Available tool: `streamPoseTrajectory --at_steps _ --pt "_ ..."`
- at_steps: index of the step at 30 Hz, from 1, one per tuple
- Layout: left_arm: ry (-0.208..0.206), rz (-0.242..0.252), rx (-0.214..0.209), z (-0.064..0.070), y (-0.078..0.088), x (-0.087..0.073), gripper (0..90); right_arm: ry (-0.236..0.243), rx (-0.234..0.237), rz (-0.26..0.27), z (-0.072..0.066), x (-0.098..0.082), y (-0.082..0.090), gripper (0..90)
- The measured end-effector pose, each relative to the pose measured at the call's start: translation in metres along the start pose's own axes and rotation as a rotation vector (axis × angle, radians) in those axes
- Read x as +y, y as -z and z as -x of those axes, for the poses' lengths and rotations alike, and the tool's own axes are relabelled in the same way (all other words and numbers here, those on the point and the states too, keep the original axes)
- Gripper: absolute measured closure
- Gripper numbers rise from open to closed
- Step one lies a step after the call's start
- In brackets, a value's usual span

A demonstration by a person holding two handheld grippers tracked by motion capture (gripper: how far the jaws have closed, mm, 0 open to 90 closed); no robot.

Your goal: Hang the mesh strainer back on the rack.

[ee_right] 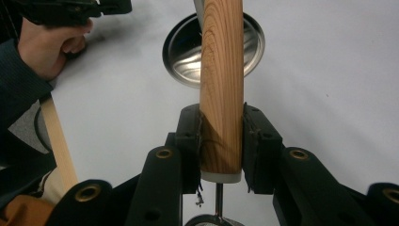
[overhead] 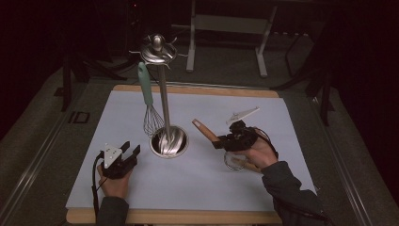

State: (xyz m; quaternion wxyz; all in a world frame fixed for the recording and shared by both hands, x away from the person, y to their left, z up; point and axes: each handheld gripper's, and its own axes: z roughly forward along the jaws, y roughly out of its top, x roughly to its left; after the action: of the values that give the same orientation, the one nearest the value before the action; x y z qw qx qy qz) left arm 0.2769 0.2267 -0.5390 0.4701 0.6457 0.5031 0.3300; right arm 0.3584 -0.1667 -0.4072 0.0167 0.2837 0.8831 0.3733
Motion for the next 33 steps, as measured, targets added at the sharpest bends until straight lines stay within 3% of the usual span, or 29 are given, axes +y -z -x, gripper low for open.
streamPoseTrajectory --at_steps 16,24,33 --pt "-0.005 0.001 0.002 0.000 0.000 0.000 53.4 0.043 0.024 0.071 -0.005 0.018 0.009 70.9" --pt "-0.005 -0.001 0.002 0.000 0.000 0.000 52.8 0.090 0.066 0.128 -0.010 0.025 0.016 70.9" --pt "-0.008 0.001 0.002 0.001 0.000 0.000 52.9 0.126 0.073 0.166 -0.014 0.034 0.024 71.0"
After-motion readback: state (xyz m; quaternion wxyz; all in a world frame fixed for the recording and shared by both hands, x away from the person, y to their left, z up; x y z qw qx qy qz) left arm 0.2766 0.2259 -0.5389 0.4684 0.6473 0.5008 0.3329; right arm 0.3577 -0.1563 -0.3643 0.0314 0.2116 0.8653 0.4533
